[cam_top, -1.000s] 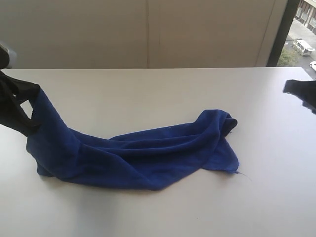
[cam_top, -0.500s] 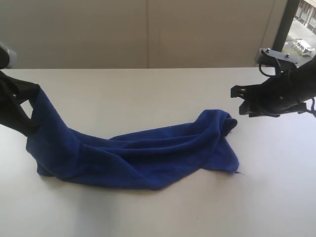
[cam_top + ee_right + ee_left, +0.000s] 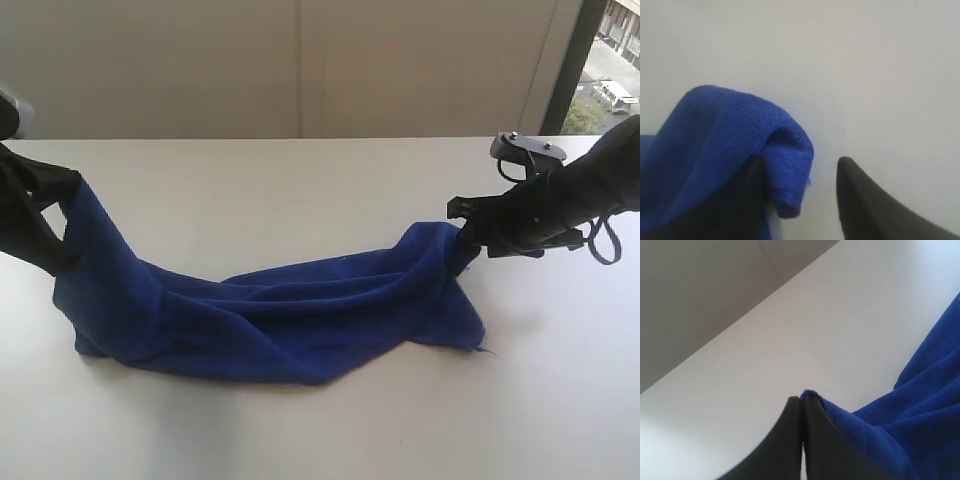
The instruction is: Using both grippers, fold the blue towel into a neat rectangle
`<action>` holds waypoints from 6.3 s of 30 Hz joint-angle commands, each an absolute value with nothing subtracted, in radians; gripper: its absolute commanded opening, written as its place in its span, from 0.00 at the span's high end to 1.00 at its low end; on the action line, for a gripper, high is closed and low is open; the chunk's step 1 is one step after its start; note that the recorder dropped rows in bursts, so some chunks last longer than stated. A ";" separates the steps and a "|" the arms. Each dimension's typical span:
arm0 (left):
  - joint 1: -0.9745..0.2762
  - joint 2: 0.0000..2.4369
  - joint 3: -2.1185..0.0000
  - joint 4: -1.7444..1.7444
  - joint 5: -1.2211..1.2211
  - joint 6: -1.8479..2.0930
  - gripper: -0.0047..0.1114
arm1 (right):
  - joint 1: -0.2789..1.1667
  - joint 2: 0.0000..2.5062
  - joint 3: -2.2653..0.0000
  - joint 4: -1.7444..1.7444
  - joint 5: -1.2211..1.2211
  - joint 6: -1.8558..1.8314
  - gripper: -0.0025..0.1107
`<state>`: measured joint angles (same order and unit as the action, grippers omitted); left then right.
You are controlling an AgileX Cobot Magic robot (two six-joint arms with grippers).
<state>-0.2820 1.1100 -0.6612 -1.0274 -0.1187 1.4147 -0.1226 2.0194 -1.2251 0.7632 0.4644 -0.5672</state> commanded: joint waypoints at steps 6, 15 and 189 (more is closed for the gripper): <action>-0.279 1.108 -0.658 -1.043 -0.112 1.410 0.96 | -0.130 1.987 -1.237 0.751 0.506 -0.689 0.98; -0.279 1.108 -0.658 -1.043 -0.112 1.410 0.96 | -0.130 1.734 -1.237 0.538 0.493 -0.689 0.98; -0.279 1.108 -0.658 -1.043 -0.112 1.410 0.96 | -0.177 1.776 -0.956 0.293 0.716 -0.131 0.55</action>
<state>-0.2820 1.1100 -0.6612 -1.0274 -0.1187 1.4147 -0.1794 1.7561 -0.9540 0.2807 0.7378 -0.1418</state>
